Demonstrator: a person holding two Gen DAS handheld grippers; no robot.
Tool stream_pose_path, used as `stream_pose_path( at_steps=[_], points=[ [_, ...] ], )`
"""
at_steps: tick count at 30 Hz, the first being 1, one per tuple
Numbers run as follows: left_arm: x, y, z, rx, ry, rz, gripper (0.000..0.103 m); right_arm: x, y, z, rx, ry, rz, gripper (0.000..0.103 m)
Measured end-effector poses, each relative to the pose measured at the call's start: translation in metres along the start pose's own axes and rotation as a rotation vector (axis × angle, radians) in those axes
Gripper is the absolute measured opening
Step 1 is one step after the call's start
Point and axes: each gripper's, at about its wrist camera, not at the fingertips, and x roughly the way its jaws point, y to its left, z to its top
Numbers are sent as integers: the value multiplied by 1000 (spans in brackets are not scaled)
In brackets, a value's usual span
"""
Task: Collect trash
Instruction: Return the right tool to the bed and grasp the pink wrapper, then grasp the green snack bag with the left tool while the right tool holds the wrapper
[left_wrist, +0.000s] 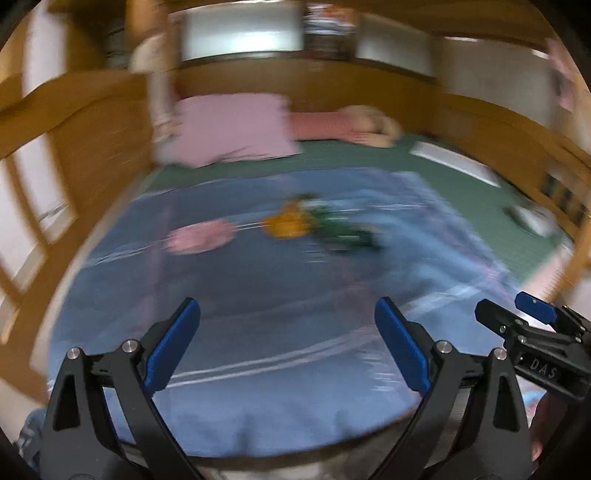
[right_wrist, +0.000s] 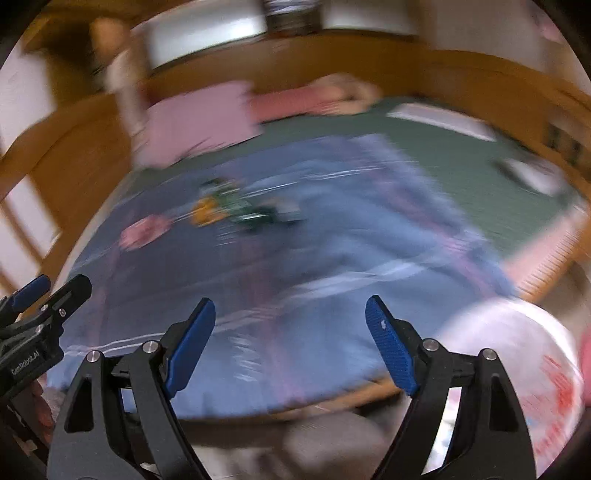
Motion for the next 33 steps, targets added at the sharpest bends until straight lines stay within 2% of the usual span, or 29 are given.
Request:
stream_pose_path(
  at_steps=[1,4,9,16,20,25,26,28,29,30,33],
  points=[
    [5,18,0,-26,6,31,95,25,25,10,-35,31,62,82],
    [18,77,-3,-105,29,132,95,74,75,31,-104,90,162,82],
    [33,154,-10,-217,63,229,95,162,158,72,-204,160,261,84],
    [53,210,-17,-289,87,256,95,271,234,118,-240,222,271,84],
    [61,220,-16,-308,86,259,95,317,260,124,-265,298,278,84],
    [69,232,-22,-325,101,261,95,356,286,116,-321,387,241,83],
    [71,233,-23,-325,107,262,95,363,289,113,-328,408,225,69],
    [73,236,-23,-330,113,265,95,365,293,110,-333,390,192,51],
    [74,236,-23,-332,112,265,95,362,292,111,-321,379,195,36],
    [75,237,-23,-333,114,265,95,361,291,111,-310,378,202,27],
    [77,234,-22,-327,123,262,95,351,285,114,-295,368,206,22]
  ],
)
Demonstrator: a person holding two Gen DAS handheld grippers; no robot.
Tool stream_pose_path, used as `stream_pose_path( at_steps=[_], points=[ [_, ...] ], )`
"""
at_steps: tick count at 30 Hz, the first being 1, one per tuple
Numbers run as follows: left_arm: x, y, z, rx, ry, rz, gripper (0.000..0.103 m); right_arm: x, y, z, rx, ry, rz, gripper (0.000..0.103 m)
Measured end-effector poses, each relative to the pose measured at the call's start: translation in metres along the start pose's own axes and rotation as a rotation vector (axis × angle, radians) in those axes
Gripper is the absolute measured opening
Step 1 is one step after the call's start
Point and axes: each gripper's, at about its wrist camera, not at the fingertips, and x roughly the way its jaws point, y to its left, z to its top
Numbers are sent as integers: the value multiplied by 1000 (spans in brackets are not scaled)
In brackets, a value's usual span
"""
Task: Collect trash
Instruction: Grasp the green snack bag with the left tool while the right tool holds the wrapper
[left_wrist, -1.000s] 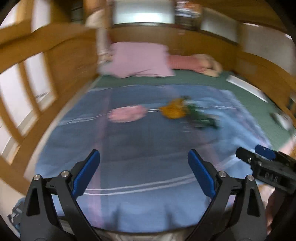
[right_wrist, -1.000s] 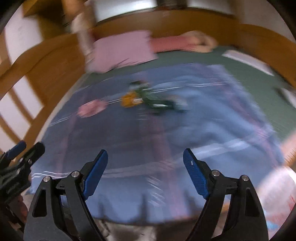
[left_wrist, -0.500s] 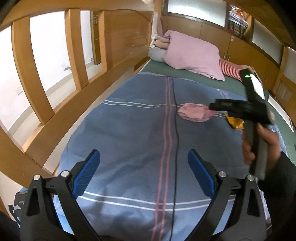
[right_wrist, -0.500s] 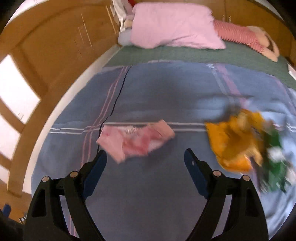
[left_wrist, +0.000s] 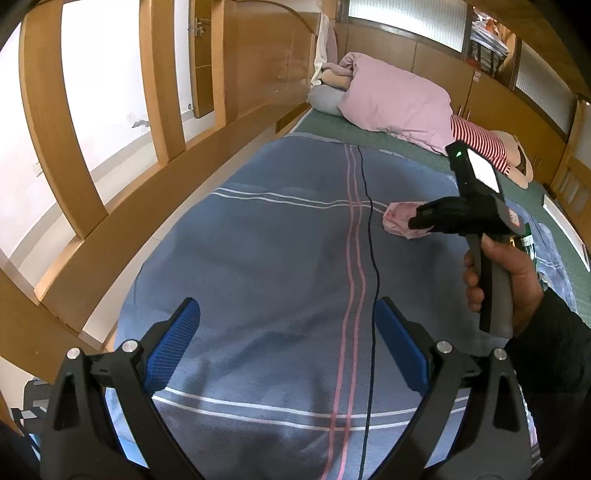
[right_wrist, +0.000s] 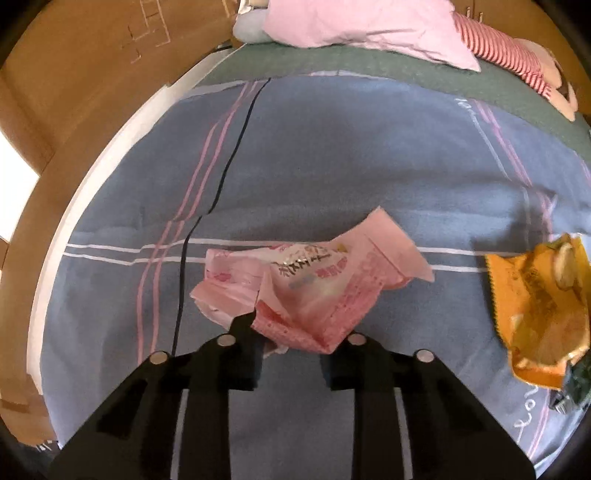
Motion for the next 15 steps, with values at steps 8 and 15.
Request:
stream_pose_path(
  at_steps=[8,15],
  points=[
    [-9,-42,4,96,-31,-41,95,-88,-45,-58,67,-99,58,21],
    [-15,-143,-8,238,2,-211,95,-218,-148,-161,294,-259,-29,21]
  ],
)
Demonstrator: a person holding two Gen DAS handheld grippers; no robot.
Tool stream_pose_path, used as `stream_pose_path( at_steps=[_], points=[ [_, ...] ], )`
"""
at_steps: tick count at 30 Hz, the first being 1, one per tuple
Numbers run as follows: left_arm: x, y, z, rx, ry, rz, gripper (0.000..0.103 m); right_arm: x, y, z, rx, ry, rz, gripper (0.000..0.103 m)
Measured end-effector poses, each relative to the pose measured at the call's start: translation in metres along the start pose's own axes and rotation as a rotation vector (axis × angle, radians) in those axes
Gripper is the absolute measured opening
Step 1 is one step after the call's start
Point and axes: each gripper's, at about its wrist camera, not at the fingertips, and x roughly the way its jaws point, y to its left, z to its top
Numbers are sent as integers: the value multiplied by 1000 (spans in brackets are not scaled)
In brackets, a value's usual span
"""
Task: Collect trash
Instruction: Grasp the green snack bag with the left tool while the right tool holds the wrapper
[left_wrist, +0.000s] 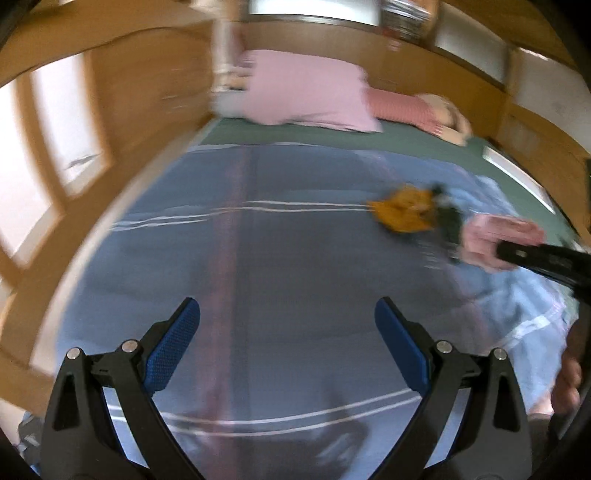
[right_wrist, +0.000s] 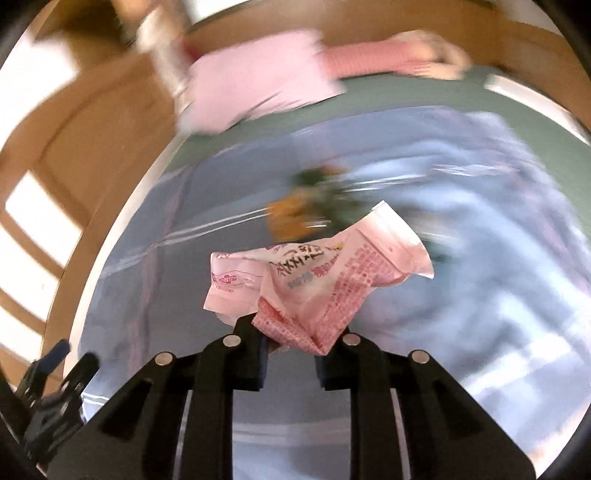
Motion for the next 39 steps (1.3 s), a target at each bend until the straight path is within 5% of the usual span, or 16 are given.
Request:
stream_pose_path(
  at_steps=[5,9,14,17,23,28,32,39],
  points=[
    [18,-106,10,120,11,-184,95,-80,-89,-31,156,-91,-90,21],
    [35,-194,17,261,-45,-256,96,-117,-141,-54,252,-122,-119,21],
    [77,-277,35,387,-75,-290,96,-136,-180,-74,326,-136,-138,21],
    [119,-304,46,416,-53,-243,96,-144,-197,-81,356,-144,-139,21],
    [187,-327,41,489,30,-141,96,-150,-216,-84,380,-154,-130,21],
    [209,-326,32,481,89,-145,67,-149,-217,-82,387,-154,-122,22],
    [202,-323,33,484,73,-147,55,-149,-217,-82,387,-155,-123,22],
    [133,-310,43,443,-51,-187,53,-160,-206,-84,367,-187,-139,22]
  ],
)
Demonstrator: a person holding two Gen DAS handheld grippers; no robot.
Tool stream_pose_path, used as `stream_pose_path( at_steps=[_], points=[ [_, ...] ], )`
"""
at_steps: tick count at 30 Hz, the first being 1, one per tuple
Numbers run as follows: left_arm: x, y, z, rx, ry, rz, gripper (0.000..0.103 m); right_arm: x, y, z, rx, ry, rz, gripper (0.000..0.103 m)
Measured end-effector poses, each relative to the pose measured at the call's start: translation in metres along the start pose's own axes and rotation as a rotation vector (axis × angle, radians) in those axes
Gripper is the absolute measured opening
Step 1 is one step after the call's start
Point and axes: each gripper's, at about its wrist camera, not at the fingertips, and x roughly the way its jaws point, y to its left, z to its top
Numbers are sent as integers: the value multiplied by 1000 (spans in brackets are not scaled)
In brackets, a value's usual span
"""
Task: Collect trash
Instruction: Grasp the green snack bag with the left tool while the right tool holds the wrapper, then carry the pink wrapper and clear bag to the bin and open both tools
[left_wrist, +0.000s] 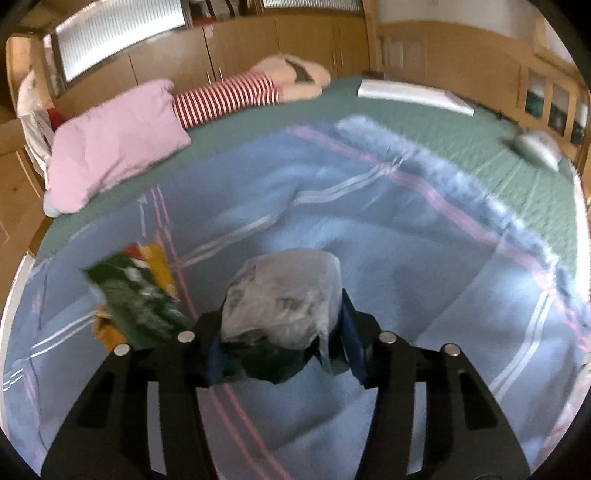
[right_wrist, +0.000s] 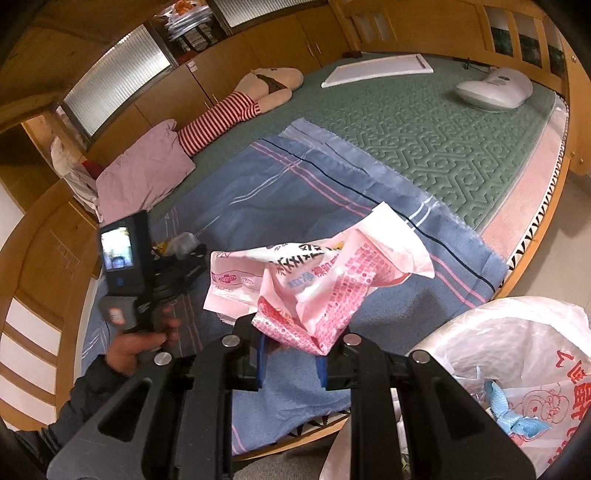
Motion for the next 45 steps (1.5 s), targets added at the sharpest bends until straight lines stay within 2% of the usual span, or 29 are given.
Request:
stream_pose_path(
  at_steps=[8,11,18,22,29,37,40,42,45],
  points=[
    [-110,-1,-6,-36,-106,-27,53,-40,17,-14,-48,-94,-25,22],
    [-150,-8,-14,-45,-135,-59,54,-63,17,-24,-48,-130,-36,22],
    [-233,-51,-35,-5,-197,-167,54,-127,0,-51,-22,-206,-94,22],
    [-271,-92,-51,47,-226,-244,55,-169,-17,-70,6,-261,-149,22],
    [-307,-164,-79,113,-209,-369,56,-220,-53,-104,77,-317,-249,22],
    [-317,-217,-106,185,-171,-424,57,-256,-84,-129,137,-355,-299,22],
    [-318,-229,-110,214,-170,-423,70,-261,-90,-131,149,-365,-299,22],
    [-318,-235,-111,226,-166,-409,83,-262,-92,-131,153,-367,-296,22],
    [-317,-234,-109,229,-166,-399,88,-261,-93,-131,154,-369,-290,22]
  ],
)
